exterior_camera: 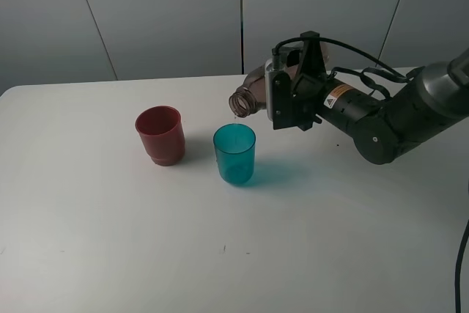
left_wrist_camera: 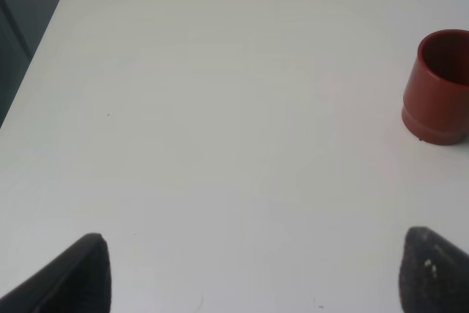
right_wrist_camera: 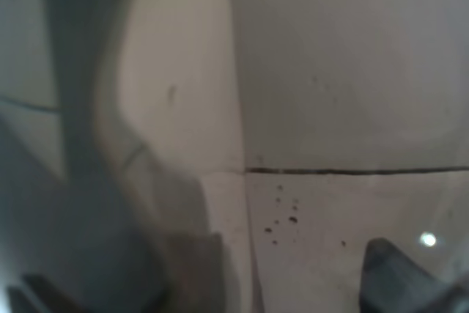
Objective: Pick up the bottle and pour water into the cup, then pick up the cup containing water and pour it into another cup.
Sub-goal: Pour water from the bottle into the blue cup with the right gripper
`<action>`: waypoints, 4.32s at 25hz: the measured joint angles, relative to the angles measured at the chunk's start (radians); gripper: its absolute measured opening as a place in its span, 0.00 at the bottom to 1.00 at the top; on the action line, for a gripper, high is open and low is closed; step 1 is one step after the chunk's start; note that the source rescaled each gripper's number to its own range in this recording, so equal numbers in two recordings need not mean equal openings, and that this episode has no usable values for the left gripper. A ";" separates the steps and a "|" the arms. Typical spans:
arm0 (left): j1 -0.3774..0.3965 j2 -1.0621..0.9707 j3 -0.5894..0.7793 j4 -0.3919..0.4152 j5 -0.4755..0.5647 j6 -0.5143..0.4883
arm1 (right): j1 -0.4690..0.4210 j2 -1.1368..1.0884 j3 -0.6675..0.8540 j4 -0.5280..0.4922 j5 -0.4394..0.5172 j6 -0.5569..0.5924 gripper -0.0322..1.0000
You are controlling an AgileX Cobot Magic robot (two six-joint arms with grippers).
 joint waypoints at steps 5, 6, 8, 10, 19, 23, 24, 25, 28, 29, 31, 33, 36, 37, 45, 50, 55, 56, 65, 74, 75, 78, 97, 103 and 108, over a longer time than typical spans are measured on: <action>0.000 0.000 0.000 0.000 0.000 0.000 | 0.000 0.000 0.000 0.000 0.000 -0.021 0.03; 0.000 0.000 0.000 0.000 0.000 0.000 | 0.000 0.000 0.000 0.000 0.000 -0.023 0.03; 0.000 0.000 0.000 0.000 0.000 0.000 | 0.000 0.000 0.000 0.000 0.000 -0.030 0.03; 0.000 0.000 0.000 0.000 0.000 0.000 | 0.000 0.000 0.000 0.000 0.000 -0.045 0.03; 0.000 0.000 0.000 0.000 0.000 0.000 | 0.000 0.000 0.000 0.000 -0.004 -0.088 0.03; 0.000 0.000 0.000 0.000 0.000 -0.002 | 0.000 0.000 0.000 -0.002 -0.016 -0.095 0.03; 0.000 0.000 0.000 0.000 0.000 -0.002 | 0.000 0.000 0.000 -0.002 -0.024 -0.097 0.03; 0.000 0.000 0.000 0.000 0.000 -0.002 | 0.000 -0.002 0.000 -0.002 -0.028 -0.097 0.03; 0.000 0.000 0.000 0.000 0.000 -0.004 | 0.000 -0.002 0.000 -0.004 -0.037 -0.099 0.03; 0.000 0.000 0.000 0.000 0.000 -0.004 | 0.000 -0.002 0.000 -0.004 -0.037 -0.103 0.03; 0.000 0.000 0.000 0.000 0.000 -0.004 | 0.000 -0.002 0.000 -0.004 -0.037 -0.113 0.03; 0.000 0.000 0.000 0.000 0.000 -0.004 | 0.000 -0.002 0.000 -0.004 -0.039 -0.122 0.03; 0.000 0.000 0.000 0.000 0.000 -0.004 | 0.000 -0.002 0.000 -0.004 -0.040 -0.134 0.03; 0.000 0.000 0.000 0.000 0.000 -0.004 | 0.000 -0.002 0.000 -0.004 -0.043 -0.136 0.03; 0.000 0.000 0.000 0.000 0.000 -0.004 | 0.000 -0.002 0.000 -0.004 -0.077 -0.150 0.03; 0.000 0.000 0.000 0.000 0.000 -0.004 | 0.000 -0.002 0.000 -0.004 -0.099 -0.156 0.03; 0.000 0.000 0.000 0.000 0.000 -0.004 | 0.000 -0.002 0.000 -0.004 -0.107 -0.178 0.03; 0.000 0.000 0.000 0.000 0.000 -0.004 | 0.000 -0.002 0.000 -0.004 -0.109 -0.180 0.03; 0.000 0.000 0.000 0.000 0.000 -0.004 | 0.000 -0.002 0.000 -0.006 -0.119 -0.212 0.03; 0.000 0.000 0.000 0.000 0.000 -0.004 | 0.000 -0.002 0.000 -0.028 -0.123 -0.270 0.03; 0.000 0.000 0.000 0.000 0.000 -0.004 | 0.000 -0.002 0.000 -0.028 -0.123 -0.274 0.03; 0.000 0.000 0.000 0.000 0.000 -0.004 | 0.000 -0.002 0.000 -0.030 -0.125 -0.283 0.03; 0.000 0.000 0.000 0.000 0.000 -0.004 | 0.000 -0.002 0.000 -0.088 -0.127 -0.330 0.03; 0.000 0.000 0.000 0.000 0.000 -0.004 | 0.000 -0.002 0.000 -0.101 -0.128 -0.326 0.03; 0.000 0.000 0.000 0.000 0.000 -0.004 | 0.000 -0.002 0.000 -0.114 -0.128 -0.227 0.03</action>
